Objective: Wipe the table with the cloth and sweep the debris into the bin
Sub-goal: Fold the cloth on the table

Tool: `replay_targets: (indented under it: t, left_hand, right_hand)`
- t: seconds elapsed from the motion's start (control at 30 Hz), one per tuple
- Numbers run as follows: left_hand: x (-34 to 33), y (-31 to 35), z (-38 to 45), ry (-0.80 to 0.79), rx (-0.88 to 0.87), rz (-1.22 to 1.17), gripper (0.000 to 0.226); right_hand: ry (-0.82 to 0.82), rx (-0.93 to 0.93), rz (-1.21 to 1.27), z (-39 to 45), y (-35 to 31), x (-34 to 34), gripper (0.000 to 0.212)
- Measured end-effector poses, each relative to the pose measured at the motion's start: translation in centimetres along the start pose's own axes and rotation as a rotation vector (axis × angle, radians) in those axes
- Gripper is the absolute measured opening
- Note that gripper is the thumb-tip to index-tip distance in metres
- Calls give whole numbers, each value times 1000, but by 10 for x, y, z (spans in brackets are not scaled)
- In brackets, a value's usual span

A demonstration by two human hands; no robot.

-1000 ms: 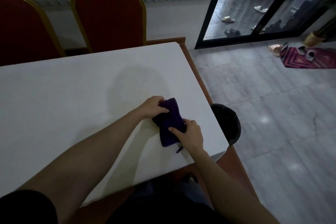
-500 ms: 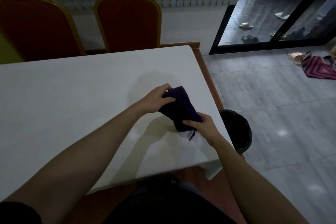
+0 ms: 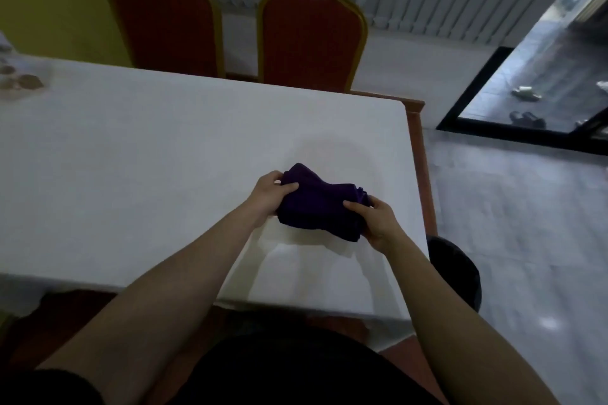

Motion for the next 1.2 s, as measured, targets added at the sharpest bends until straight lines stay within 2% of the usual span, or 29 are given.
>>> replay_targets:
  t: [0.13,0.3,0.57,0.83,1.0,1.2]
  left_hand:
    - [50,1,-7,93,-5,-64,31]
    - [138,7,-15,215,-18,-110,30]
    - [329,21,-19,388,-51,-126,26]
    - [538,41,-30,442,-26,-133,33]
    - [638,45,-31,523,-26,-78,35]
    - [720,26,-30,641,-31,2,38]
  right_hand:
    - [-68,-31,-100,12,-9,-44,44]
    - [-180,-48,-201,26,-20,-127,25]
    - [-294,-74,-350,52,-25,-316,30]
    - [-362,-112,-396,53,-17,-530,28]
    - [-385,-105,-500,53,-4,-631,23]
    - [-399,-57,-678,51,12,-715,28]
Point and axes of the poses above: each hand's wrist, its own z-axis towards the middle knuckle, its own x-axis out of the back of the hand, y = z × x, the point moved 7 cm from there along z, towards the middle knuckle, and after that the axes turned 12 degrees about -z, right-handed, at the moved point
